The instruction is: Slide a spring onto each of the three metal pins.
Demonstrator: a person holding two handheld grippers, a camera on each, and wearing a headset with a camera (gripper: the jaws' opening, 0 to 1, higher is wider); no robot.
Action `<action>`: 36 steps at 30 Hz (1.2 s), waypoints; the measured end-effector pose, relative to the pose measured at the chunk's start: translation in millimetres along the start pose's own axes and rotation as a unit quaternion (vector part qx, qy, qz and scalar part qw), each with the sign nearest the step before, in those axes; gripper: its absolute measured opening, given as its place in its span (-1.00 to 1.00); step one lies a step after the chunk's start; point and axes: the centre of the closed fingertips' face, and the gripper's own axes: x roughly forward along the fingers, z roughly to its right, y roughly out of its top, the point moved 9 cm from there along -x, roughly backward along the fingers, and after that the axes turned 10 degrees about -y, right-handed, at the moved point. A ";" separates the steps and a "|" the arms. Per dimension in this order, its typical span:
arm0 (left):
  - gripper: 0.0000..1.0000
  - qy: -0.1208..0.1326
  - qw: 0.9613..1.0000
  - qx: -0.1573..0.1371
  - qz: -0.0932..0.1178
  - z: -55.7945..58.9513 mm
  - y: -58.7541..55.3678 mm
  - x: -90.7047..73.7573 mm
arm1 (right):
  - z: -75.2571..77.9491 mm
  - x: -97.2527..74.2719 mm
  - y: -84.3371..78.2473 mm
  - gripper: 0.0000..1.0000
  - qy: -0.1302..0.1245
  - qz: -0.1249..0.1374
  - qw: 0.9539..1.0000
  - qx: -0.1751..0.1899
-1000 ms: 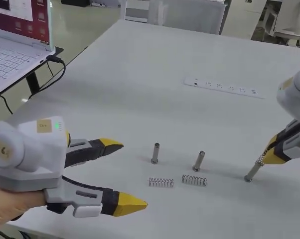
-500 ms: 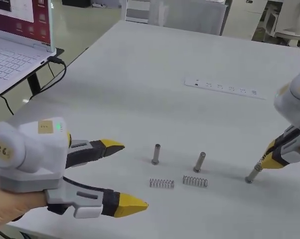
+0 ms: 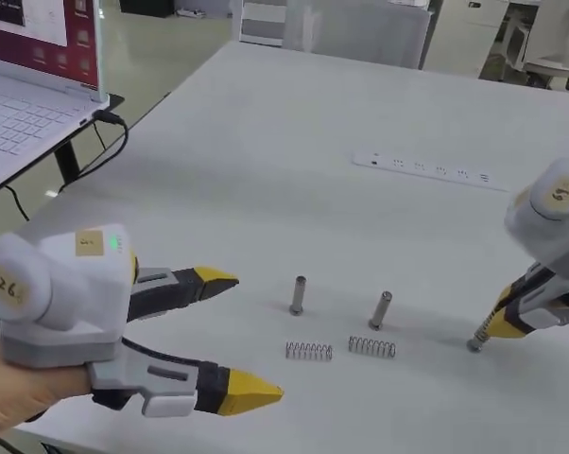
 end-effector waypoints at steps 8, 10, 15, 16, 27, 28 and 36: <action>0.46 -0.001 1.000 0.000 -0.001 1.2 0.0 0.3 | -6.2 7.5 -2.0 -0.83 0.003 -0.001 1.000 0.005; 0.46 -0.001 1.000 0.000 -0.002 1.5 -0.1 0.6 | -7.4 8.9 -2.3 -0.83 0.003 -0.004 1.000 0.003; 0.46 -0.001 1.000 -0.001 -0.001 1.3 -0.6 0.9 | -6.6 8.2 -1.4 -0.82 0.001 -0.005 1.000 -0.001; 0.45 -0.001 1.000 -0.001 0.000 1.2 -0.6 0.9 | -6.8 8.2 -1.2 -0.82 0.001 -0.005 1.000 0.000; 0.45 -0.003 1.000 -0.001 0.001 1.7 -1.7 0.9 | -7.8 8.2 -1.9 -0.72 -0.004 -0.007 1.000 -0.003; 0.45 -0.003 1.000 -0.001 0.001 1.6 -1.8 0.8 | -7.4 7.9 -1.9 -0.71 -0.004 -0.007 1.000 -0.002; 0.45 -0.002 1.000 -0.001 0.002 1.3 -1.5 0.8 | -6.0 0.2 -9.1 -0.61 -0.017 -0.004 1.000 0.004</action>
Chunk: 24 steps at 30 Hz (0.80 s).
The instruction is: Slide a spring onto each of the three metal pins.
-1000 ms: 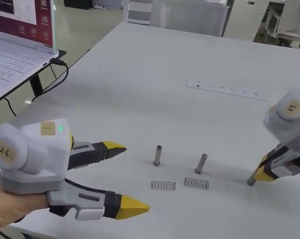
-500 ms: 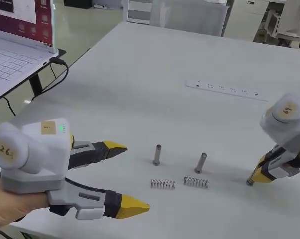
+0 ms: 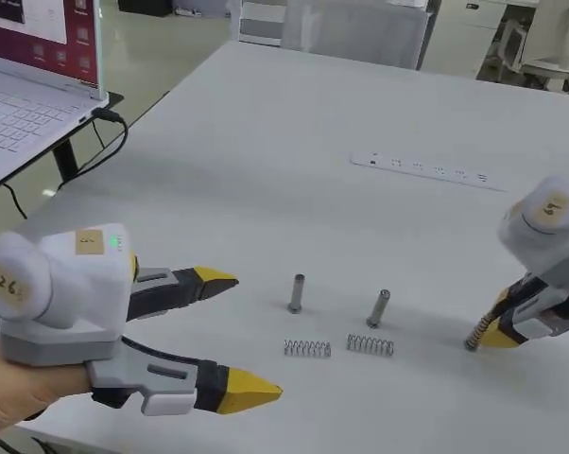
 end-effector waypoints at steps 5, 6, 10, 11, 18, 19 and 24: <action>0.45 -0.002 1.000 0.001 -0.001 -0.1 0.1 1.7 | -2.3 -5.0 -8.3 -0.60 -0.004 0.003 1.000 0.005; 0.45 -0.002 1.000 0.002 -0.001 -0.2 0.4 2.1 | -3.4 -6.6 -10.3 -0.60 -0.006 0.002 1.000 0.004; 0.45 -0.004 1.000 0.003 -0.001 -0.7 1.2 3.3 | -8.5 -12.0 -13.8 -0.61 -0.007 0.007 1.000 0.010; 0.45 -0.005 1.000 0.003 -0.001 -0.6 1.4 3.7 | -10.8 -13.5 -14.6 -0.61 -0.008 0.008 1.000 0.008; 0.45 -0.010 1.000 0.007 -0.002 -0.8 2.8 5.8 | -22.5 -24.6 -16.6 -0.62 -0.007 0.016 1.000 0.009; 0.45 -0.011 1.000 0.007 -0.002 -0.7 2.9 6.0 | -23.8 -25.5 -16.1 -0.62 -0.007 0.019 1.000 0.009; 0.45 -0.014 1.000 0.008 -0.002 0.4 2.6 7.4 | -35.1 -30.4 -11.6 -0.61 -0.008 0.031 0.999 0.004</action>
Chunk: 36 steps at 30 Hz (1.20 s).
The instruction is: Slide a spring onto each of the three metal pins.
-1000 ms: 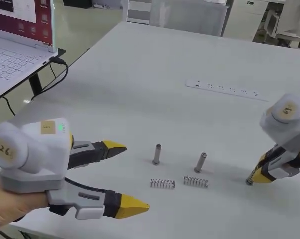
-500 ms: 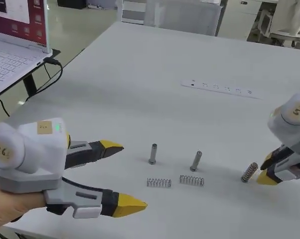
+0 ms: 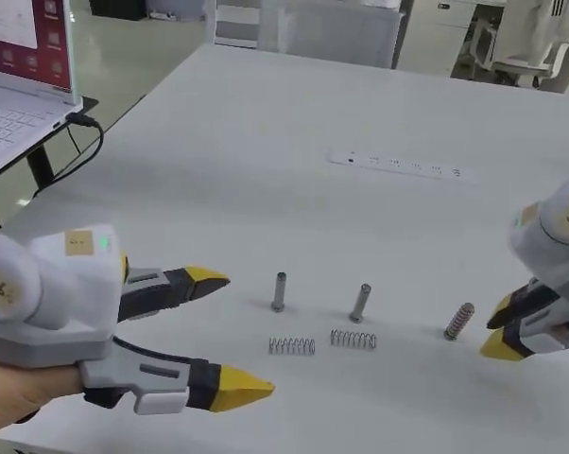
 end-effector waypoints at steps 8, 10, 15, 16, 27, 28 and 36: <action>0.45 0.000 1.000 0.001 0.000 0.7 0.3 -0.5 | -18.7 0.8 17.7 -0.61 0.015 0.017 0.999 -0.024; 0.44 0.001 1.000 0.001 0.000 1.1 0.2 -1.2 | -22.1 1.6 24.5 -0.61 0.020 0.024 0.999 -0.033; 0.44 0.000 1.000 0.001 -0.001 2.4 -0.6 -1.8 | -30.4 4.1 43.8 -0.62 0.021 0.040 0.997 -0.061; 0.44 0.000 1.000 0.001 -0.001 2.7 -0.6 -1.7 | -30.6 5.4 46.9 -0.62 0.022 0.043 0.997 -0.062; 0.44 0.000 1.000 0.001 -0.001 5.3 0.0 -1.7 | -34.0 29.3 76.0 -0.66 0.040 0.055 0.993 -0.096; 0.44 0.000 1.000 0.001 0.000 5.4 0.1 -1.9 | -34.0 31.6 78.0 -0.66 0.044 0.056 0.993 -0.096; 0.43 0.006 1.000 -0.001 0.001 5.0 -1.7 -4.9 | -35.4 53.8 86.6 -0.69 0.056 0.049 0.990 -0.119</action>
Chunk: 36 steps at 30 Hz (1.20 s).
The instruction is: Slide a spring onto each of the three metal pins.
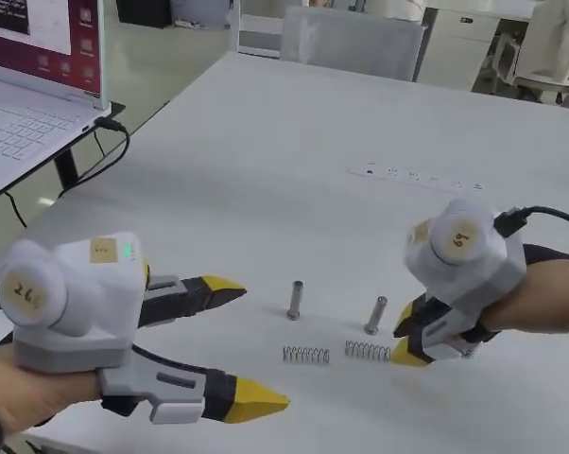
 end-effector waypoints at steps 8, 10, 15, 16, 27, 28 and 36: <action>0.42 0.005 1.000 -0.004 0.001 -0.7 -2.0 -1.6 | 0.7 13.9 1.3 -0.75 0.010 -0.006 1.000 -0.013; 0.41 0.007 1.000 -0.005 0.000 -0.9 -2.8 -2.0 | 0.3 16.3 1.1 -0.75 0.011 -0.010 1.000 -0.019; 0.41 0.008 1.000 -0.008 0.001 -1.1 -3.8 -2.4 | 0.0 21.0 1.5 -0.77 0.013 -0.014 1.000 -0.025; 0.41 0.008 1.000 -0.008 0.001 -1.0 -3.8 -2.3 | -0.2 22.3 1.4 -0.77 0.014 -0.017 0.999 -0.028; 0.39 0.009 1.000 -0.012 0.002 -1.7 -5.1 -2.4 | -2.7 24.8 1.5 -0.81 0.021 -0.027 0.999 -0.038; 0.39 0.009 1.000 -0.012 0.002 -1.7 -5.3 -2.2 | -2.8 24.8 1.4 -0.81 0.021 -0.027 0.999 -0.036; 0.38 0.004 1.000 -0.009 -0.002 0.2 -4.8 0.4 | -2.7 24.7 0.9 -0.83 0.015 -0.028 0.999 -0.028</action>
